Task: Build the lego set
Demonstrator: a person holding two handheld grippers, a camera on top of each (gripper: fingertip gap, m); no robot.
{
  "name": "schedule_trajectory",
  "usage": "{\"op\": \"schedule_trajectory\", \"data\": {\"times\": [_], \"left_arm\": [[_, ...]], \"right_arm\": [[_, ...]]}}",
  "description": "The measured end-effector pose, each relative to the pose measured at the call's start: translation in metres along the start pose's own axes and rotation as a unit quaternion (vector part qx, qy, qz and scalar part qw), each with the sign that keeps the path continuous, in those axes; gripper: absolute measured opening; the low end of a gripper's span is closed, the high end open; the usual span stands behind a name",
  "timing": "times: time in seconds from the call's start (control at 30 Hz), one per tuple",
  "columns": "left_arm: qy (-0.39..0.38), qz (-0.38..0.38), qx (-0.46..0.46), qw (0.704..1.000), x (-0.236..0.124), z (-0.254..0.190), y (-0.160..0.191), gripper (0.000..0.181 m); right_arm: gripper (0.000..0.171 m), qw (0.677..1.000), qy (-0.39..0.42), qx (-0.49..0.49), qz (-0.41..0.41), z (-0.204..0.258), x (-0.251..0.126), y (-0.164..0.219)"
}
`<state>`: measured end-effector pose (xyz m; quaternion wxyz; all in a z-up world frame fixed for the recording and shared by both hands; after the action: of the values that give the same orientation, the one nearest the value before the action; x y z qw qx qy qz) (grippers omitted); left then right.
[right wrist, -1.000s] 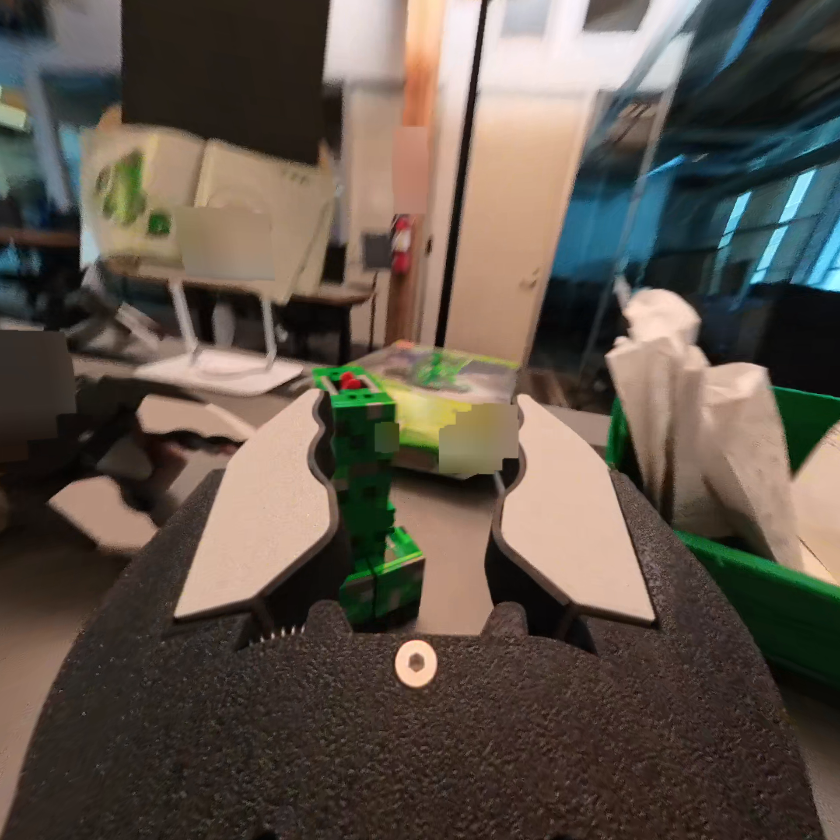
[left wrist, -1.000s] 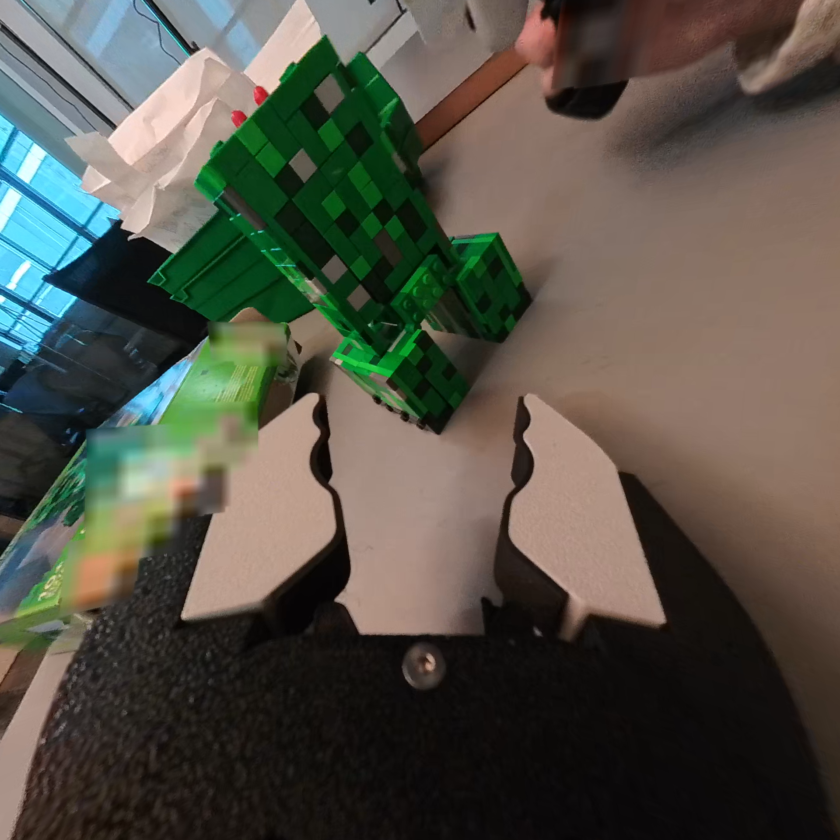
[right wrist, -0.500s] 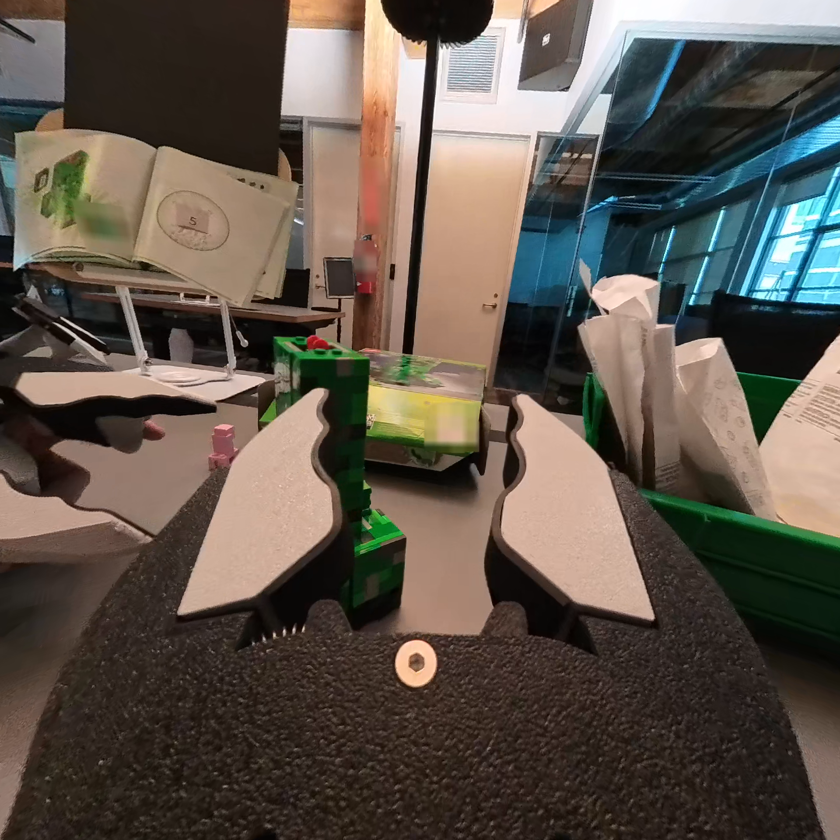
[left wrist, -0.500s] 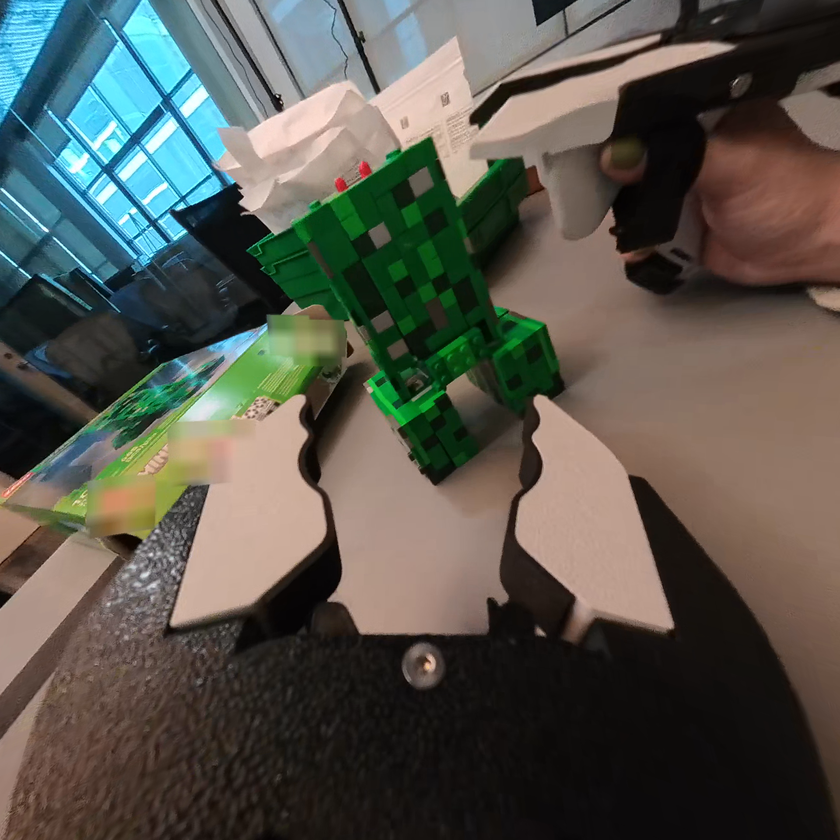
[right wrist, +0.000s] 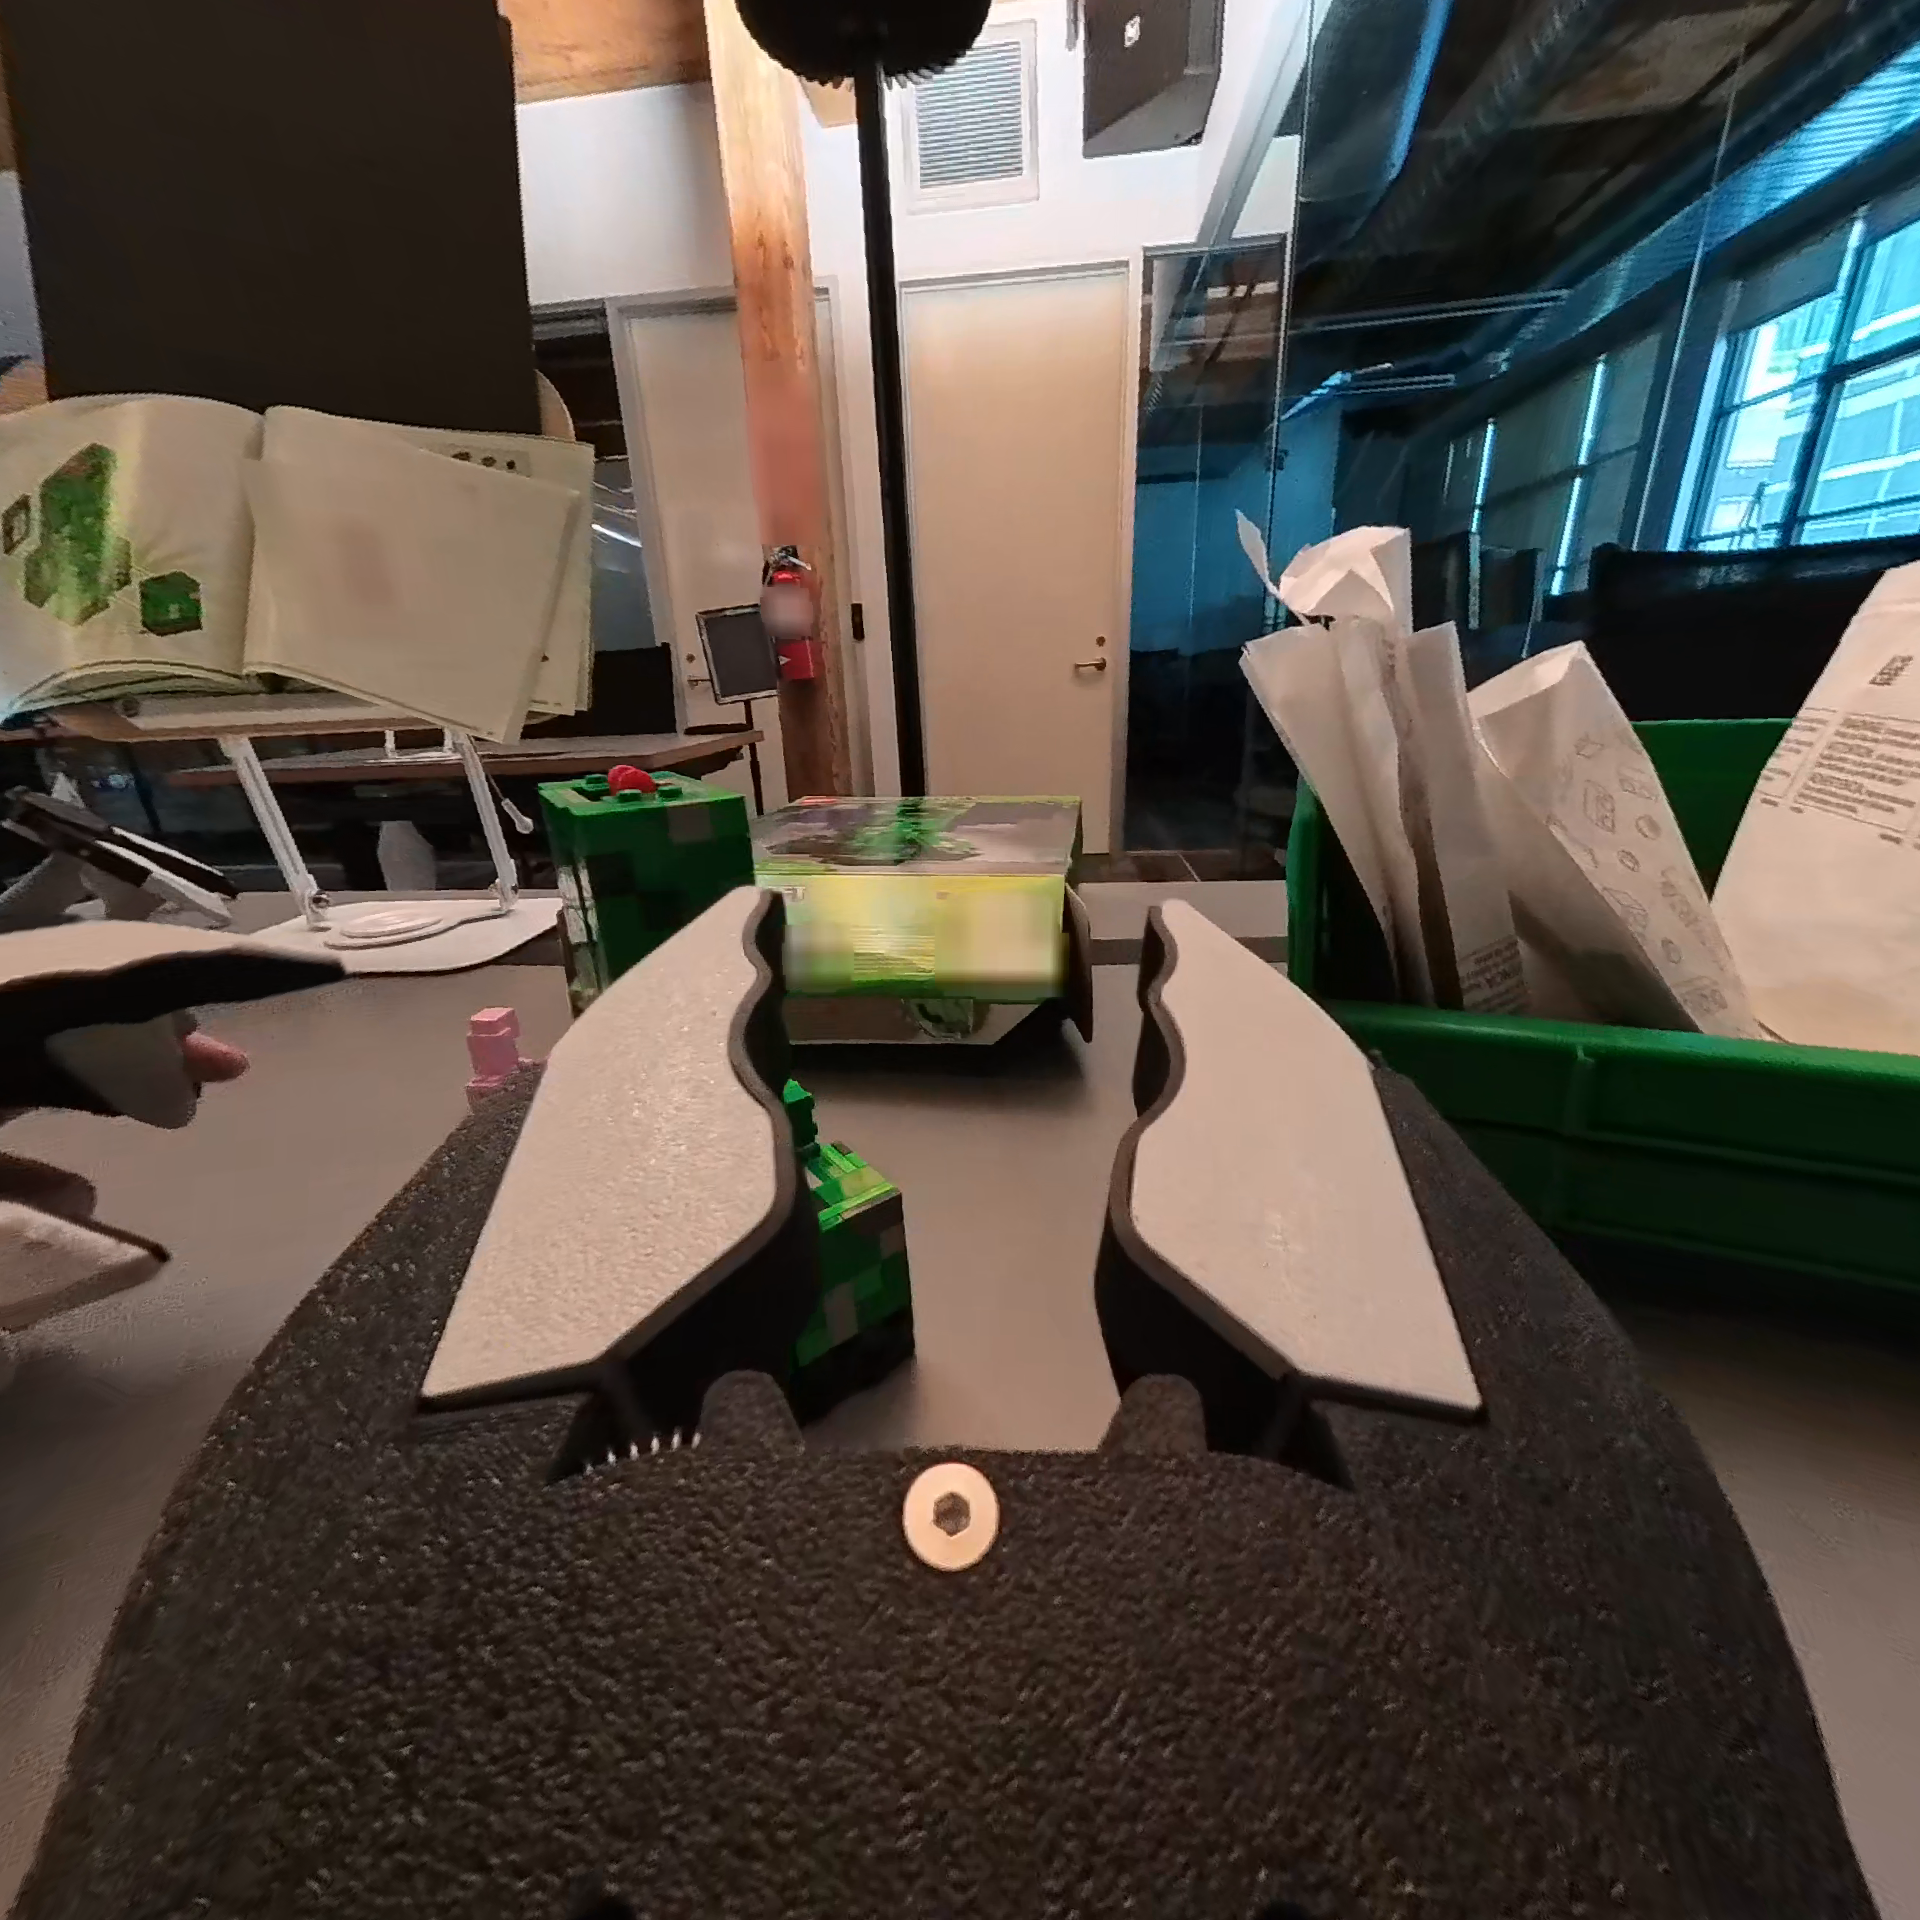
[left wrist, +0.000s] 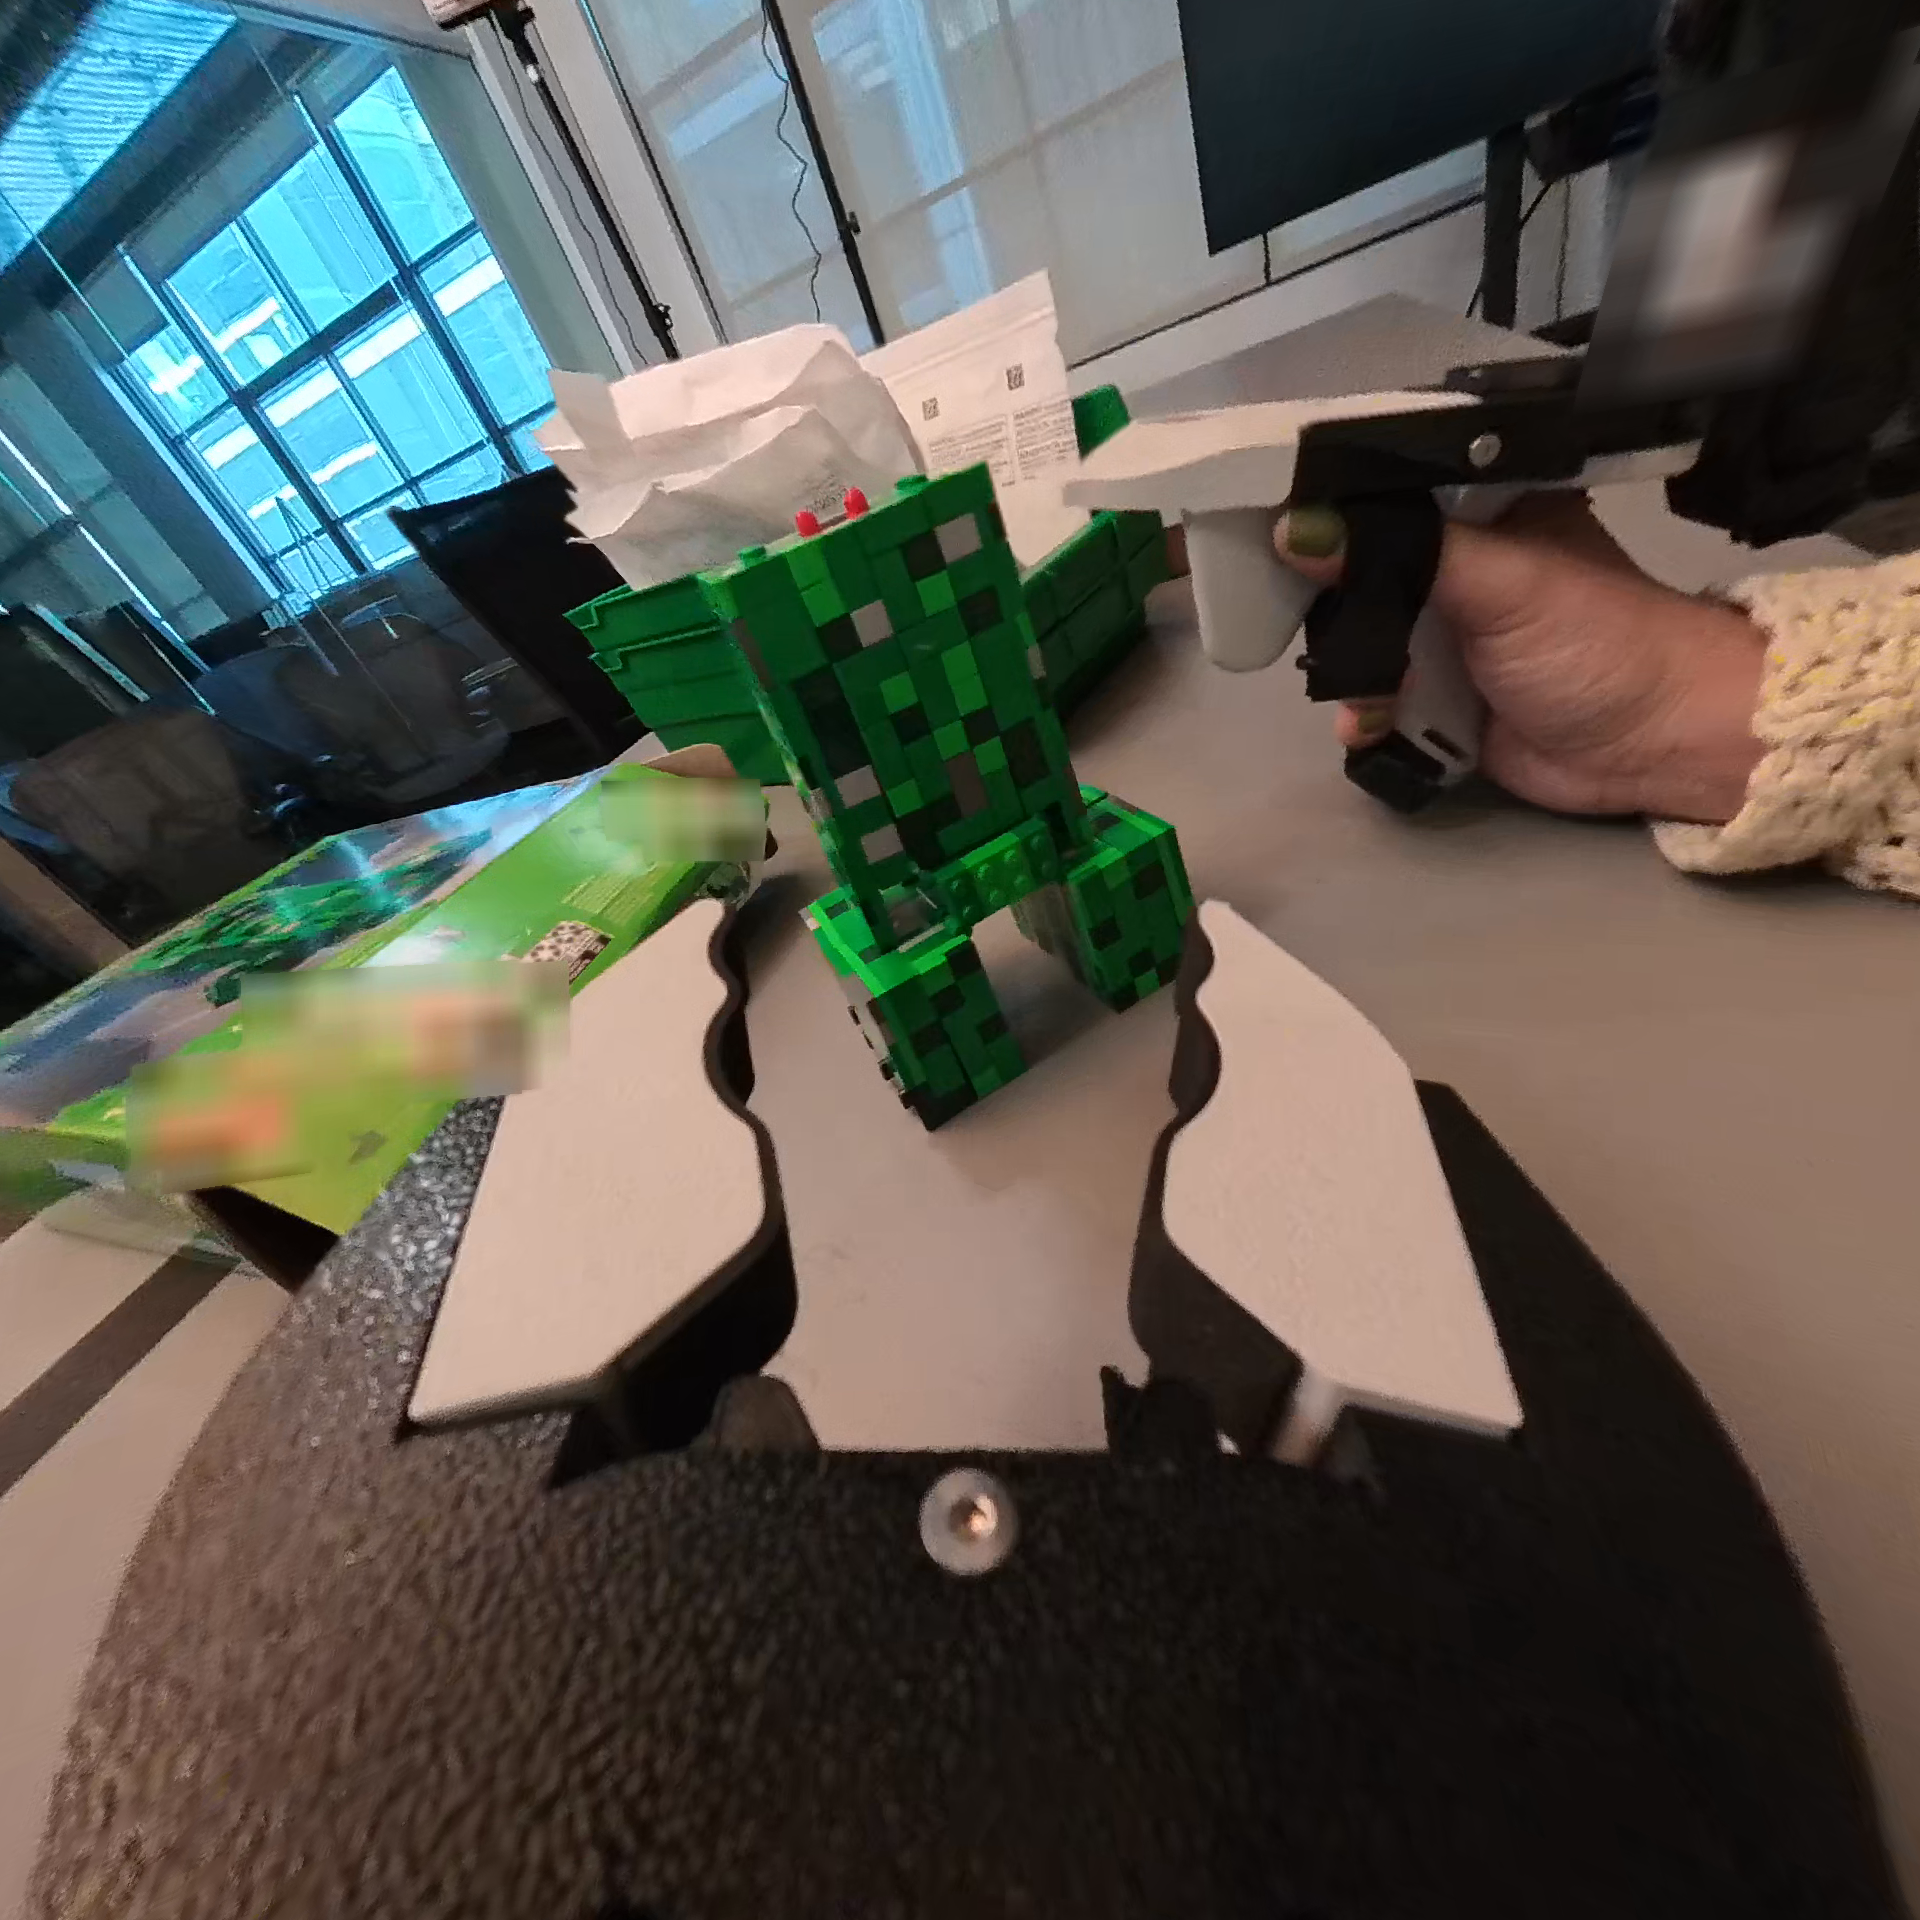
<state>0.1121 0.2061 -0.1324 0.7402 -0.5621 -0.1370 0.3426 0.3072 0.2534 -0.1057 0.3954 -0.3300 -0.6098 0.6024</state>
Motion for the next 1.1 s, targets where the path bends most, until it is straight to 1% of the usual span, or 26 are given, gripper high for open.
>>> {"op": "schedule_trajectory", "data": {"times": [0.23,0.33,0.43,0.5,0.53,0.57,0.6,0.63,0.67,0.8,0.93,1.1], "left_arm": [[0.001,-0.016,-0.053,0.998,-0.003,0.011,-0.001,0.079],[-0.004,-0.014,-0.061,0.998,-0.004,0.013,0.0,0.08],[-0.029,-0.001,-0.056,0.998,-0.002,0.014,0.001,0.084],[-0.045,0.0,-0.077,0.996,0.001,0.013,-0.001,0.081],[-0.05,-0.006,-0.093,0.994,0.004,0.012,-0.005,0.08],[-0.061,-0.008,-0.108,0.992,0.009,0.011,-0.008,0.083],[-0.074,-0.007,-0.116,0.99,0.016,0.01,-0.01,0.093],[-0.097,-0.003,-0.122,0.988,0.024,0.01,-0.011,0.108],[-0.116,0.008,-0.125,0.985,0.03,0.011,-0.01,0.114],[-0.137,0.017,-0.163,0.977,0.049,0.005,-0.017,0.113],[-0.171,0.025,-0.146,0.974,0.069,-0.001,-0.026,0.118],[-0.203,0.036,-0.128,0.97,0.087,-0.007,-0.03,0.116]], "right_arm": [[0.062,1.0,0.015,-0.012,0.014,-0.001,0.003,0.003],[0.061,1.0,0.016,-0.012,0.016,-0.002,0.004,0.003],[0.061,1.0,0.022,-0.004,0.008,-0.006,0.002,0.001],[0.061,1.0,0.03,0.002,0.001,-0.009,0.001,0.0],[0.06,0.999,0.034,0.004,-0.002,-0.01,0.001,-0.001],[0.06,0.999,0.038,0.006,-0.005,-0.011,0.001,-0.001],[0.06,0.999,0.039,0.008,-0.005,-0.011,0.002,-0.001],[0.06,0.999,0.04,0.01,-0.002,-0.012,0.003,0.0],[0.06,0.999,0.04,0.011,-0.001,-0.012,0.003,0.001],[0.06,0.999,0.041,0.017,-0.002,-0.013,0.003,0.001],[0.06,0.999,0.029,0.031,-0.005,-0.013,0.004,0.002],[0.06,0.999,0.014,0.039,-0.005,-0.011,0.004,0.002]]}}
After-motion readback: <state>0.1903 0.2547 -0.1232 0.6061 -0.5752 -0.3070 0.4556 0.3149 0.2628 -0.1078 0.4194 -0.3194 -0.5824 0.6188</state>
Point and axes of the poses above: each gripper's, where its closed fingertips meet, x out along the fingers, y out of its underside, z = x × y across the jaws, the point moved 5 cm from there along -x, back along the fingers, and after that the axes turned 9 degrees about z, right-handed, at the moved point
